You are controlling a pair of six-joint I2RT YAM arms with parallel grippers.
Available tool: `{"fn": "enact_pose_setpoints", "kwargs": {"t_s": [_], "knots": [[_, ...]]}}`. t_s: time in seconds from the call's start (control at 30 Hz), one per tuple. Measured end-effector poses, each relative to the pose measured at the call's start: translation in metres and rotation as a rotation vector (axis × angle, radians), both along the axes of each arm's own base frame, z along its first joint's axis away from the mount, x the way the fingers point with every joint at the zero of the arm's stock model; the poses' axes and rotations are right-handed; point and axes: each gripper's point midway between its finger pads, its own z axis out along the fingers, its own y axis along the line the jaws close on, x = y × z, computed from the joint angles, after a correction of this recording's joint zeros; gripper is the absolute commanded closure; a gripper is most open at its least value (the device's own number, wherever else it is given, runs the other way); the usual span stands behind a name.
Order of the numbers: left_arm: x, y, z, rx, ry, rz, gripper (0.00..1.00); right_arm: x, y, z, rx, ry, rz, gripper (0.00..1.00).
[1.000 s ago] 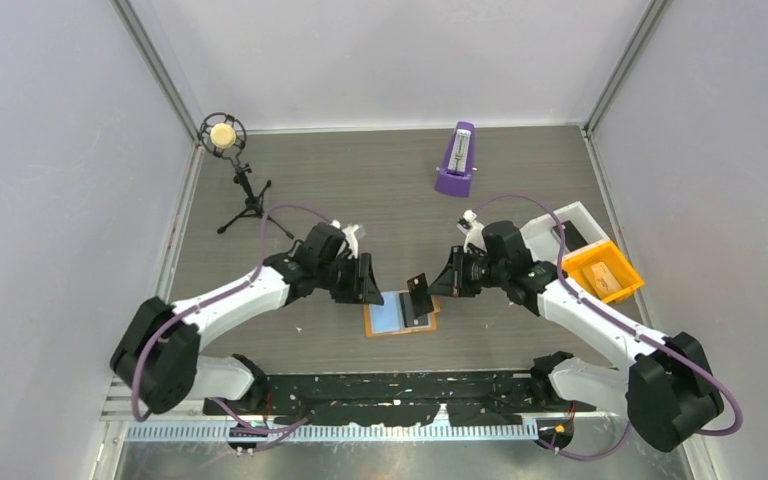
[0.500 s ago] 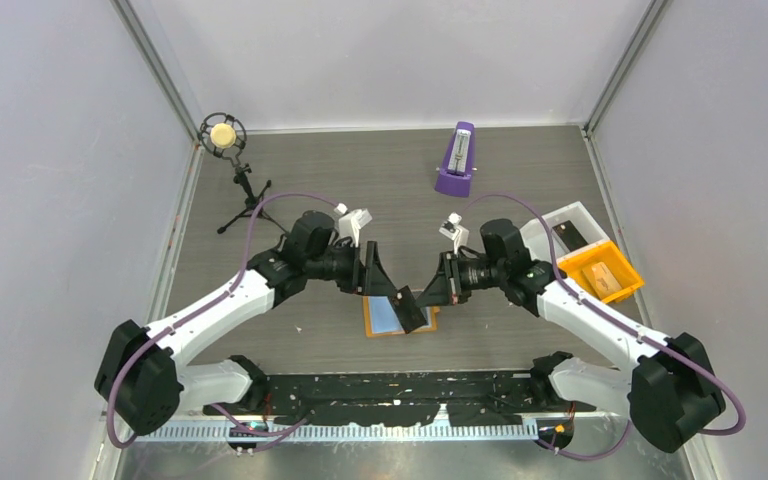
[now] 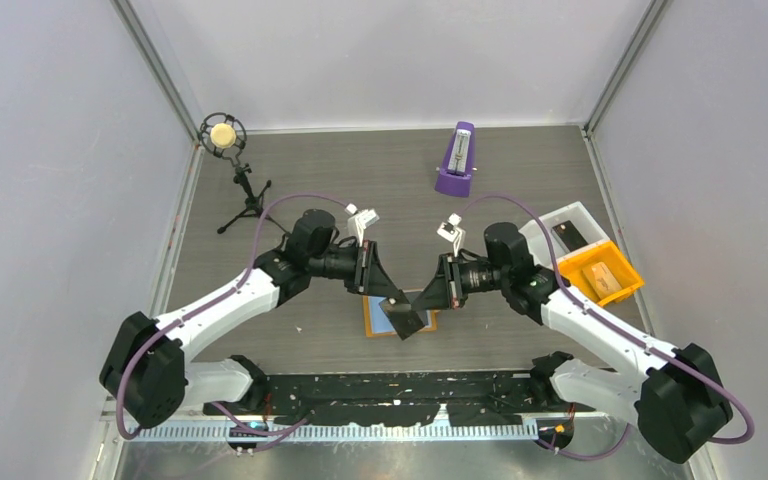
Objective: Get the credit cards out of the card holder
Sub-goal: Place the credit card in the storage box.
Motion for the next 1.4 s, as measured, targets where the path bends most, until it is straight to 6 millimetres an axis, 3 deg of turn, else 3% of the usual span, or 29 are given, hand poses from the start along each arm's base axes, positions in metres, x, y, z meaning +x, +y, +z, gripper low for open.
{"fn": "enact_pose_setpoints", "kwargs": {"t_s": [0.1,0.17,0.3,0.43,0.97,1.4], "knots": [[-0.004,-0.002,0.001,-0.023,0.03,-0.016,1.0,-0.002,-0.001,-0.002,0.004,0.006,-0.001,0.93],[-0.006,-0.003,0.005,-0.043,0.035,-0.03,1.0,-0.004,-0.002,-0.006,0.002,0.02,-0.009,0.86],[-0.005,-0.005,0.007,-0.056,0.045,-0.025,1.0,0.001,-0.003,-0.002,0.005,0.014,-0.057,0.59],[-0.001,-0.006,0.009,-0.062,0.044,0.001,1.0,0.011,-0.006,0.01,0.029,-0.013,-0.154,0.46],[0.035,-0.012,0.018,-0.162,0.074,0.245,1.0,0.037,-0.029,0.015,0.154,0.07,-0.533,0.5],[0.045,-0.009,0.032,-0.219,0.058,0.334,1.0,0.045,-0.033,0.017,0.2,0.099,-0.604,0.53]]}}
